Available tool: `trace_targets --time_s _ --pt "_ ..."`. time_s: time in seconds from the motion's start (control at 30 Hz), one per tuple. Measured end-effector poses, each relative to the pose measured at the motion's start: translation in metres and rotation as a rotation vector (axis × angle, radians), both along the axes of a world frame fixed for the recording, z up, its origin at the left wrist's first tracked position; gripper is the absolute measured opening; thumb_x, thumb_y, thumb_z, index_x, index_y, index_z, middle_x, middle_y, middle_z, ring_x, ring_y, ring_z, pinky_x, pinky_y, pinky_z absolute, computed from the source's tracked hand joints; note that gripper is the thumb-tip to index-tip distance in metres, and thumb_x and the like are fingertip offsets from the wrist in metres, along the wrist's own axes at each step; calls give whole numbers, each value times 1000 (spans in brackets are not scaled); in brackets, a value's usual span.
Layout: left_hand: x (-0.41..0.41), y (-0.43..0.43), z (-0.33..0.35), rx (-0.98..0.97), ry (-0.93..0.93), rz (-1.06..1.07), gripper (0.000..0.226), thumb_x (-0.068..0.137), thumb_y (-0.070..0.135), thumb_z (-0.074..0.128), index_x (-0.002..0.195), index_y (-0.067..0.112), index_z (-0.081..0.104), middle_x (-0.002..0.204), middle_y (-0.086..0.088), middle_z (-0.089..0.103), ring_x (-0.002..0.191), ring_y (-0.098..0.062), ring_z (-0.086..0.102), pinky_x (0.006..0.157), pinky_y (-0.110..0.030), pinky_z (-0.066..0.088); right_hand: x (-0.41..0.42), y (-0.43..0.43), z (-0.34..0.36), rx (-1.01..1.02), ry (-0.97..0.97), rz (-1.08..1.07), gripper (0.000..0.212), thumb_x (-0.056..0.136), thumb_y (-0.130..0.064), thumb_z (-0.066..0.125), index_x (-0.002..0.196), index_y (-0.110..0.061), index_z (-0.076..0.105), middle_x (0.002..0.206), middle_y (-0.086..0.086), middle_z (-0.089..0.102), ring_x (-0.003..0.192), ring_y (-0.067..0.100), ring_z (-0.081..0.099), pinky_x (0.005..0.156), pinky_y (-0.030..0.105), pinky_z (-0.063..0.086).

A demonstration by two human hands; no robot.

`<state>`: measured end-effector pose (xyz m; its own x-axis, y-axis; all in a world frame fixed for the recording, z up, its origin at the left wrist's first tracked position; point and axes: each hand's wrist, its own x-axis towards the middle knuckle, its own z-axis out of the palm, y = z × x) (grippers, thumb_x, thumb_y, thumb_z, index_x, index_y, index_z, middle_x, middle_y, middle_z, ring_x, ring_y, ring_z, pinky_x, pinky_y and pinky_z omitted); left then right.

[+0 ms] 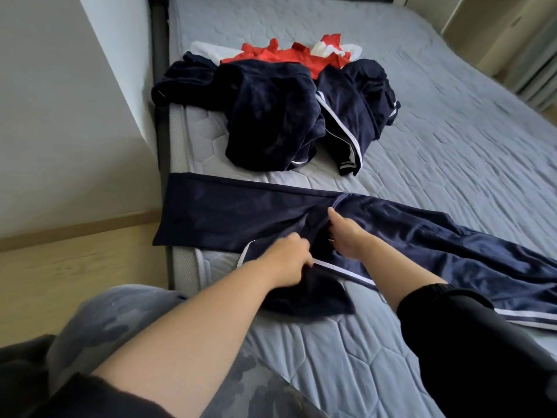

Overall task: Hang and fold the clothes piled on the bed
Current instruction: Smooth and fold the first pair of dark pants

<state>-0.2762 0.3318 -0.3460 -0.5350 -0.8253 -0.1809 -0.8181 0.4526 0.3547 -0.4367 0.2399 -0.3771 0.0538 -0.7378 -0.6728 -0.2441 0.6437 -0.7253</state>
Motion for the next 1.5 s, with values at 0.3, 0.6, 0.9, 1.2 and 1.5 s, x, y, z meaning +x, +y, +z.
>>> trace_targets --time_s 0.3,0.6,0.9,1.2,1.5 --pt "109 -31 7 521 1643 1811 35 90 4 36 117 7 58 110 -15 60 95 -33 57 89 -45 51 5 1 -12 -19 -93 24 53 103 -42 27 141 -8 42 144 -1 44 136 14 37 110 34 19" --pt "124 -33 23 435 2150 1756 30 93 1 28 102 5 57 120 -17 56 111 -32 50 98 -40 38 51 12 -8 -422 362 281 25 92 -15 54 113 -12 67 101 -1 62 94 13 55 80 20 36" --pt "167 -36 9 441 1866 1873 44 100 18 27 140 14 44 118 -6 56 112 -23 50 97 -37 34 115 34 1 -531 227 536 67 86 -25 67 144 -27 35 135 3 50 120 21 50 104 35 40" --pt "166 -29 20 550 1619 1759 46 97 36 39 138 15 44 136 -11 51 124 -28 49 103 -44 33 183 46 -3 -802 588 762 56 85 -29 55 137 -15 40 150 3 30 140 30 21 113 47 20" --pt "205 -15 23 532 1705 1731 45 100 34 34 139 14 45 141 -9 50 131 -26 45 109 -44 28 218 37 -16 -781 722 1056 64 93 -33 46 149 -34 16 161 6 0 147 32 -2 115 55 0"
